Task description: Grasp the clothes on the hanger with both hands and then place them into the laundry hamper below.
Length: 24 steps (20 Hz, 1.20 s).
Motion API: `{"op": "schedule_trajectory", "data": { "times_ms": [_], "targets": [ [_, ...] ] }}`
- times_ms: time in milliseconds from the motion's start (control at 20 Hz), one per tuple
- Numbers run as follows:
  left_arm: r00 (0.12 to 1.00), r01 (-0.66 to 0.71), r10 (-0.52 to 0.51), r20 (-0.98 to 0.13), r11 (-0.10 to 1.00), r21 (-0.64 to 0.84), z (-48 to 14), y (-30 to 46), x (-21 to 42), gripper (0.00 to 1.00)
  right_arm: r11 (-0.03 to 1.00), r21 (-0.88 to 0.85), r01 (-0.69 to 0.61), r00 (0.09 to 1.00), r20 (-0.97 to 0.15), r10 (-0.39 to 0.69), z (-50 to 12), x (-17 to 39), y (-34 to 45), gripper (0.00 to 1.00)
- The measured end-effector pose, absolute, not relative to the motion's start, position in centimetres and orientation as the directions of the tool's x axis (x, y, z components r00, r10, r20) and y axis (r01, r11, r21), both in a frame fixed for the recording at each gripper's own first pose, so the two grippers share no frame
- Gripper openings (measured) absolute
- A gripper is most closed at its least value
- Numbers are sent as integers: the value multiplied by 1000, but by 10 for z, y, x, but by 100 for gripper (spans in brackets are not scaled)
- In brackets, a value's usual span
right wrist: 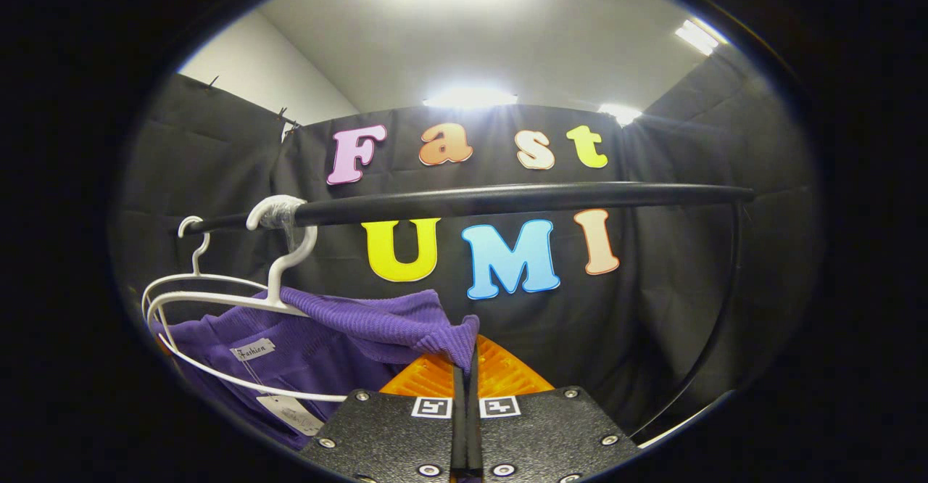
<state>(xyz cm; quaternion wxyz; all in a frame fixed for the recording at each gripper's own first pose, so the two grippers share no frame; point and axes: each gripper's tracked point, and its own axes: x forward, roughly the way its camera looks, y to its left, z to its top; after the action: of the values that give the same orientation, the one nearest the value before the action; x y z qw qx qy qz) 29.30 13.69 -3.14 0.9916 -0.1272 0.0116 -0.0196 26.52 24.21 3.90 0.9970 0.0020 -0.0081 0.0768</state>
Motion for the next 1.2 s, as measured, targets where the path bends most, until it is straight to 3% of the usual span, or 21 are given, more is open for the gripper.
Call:
{"op": "schedule_trajectory", "data": {
  "times_ms": [300, 700, 1200],
  "targets": [
    [998, 37, -48, -45, 975, -220, -39, 105, 293, 2, 987, 50, -153, 988, 24, 152, 39, 287, 226, 0],
    [998, -65, 59, -34, 975, -213, -37, 44, 289, 0, 970, 139, -198, 980, 15, 198, 28, 328, 193, 0],
    [994, -78, 65, -85, 984, -158, -38, 3, 312, 2, 972, 136, -191, 981, -11, 194, 8, 350, 150, 0]
  ]
}}
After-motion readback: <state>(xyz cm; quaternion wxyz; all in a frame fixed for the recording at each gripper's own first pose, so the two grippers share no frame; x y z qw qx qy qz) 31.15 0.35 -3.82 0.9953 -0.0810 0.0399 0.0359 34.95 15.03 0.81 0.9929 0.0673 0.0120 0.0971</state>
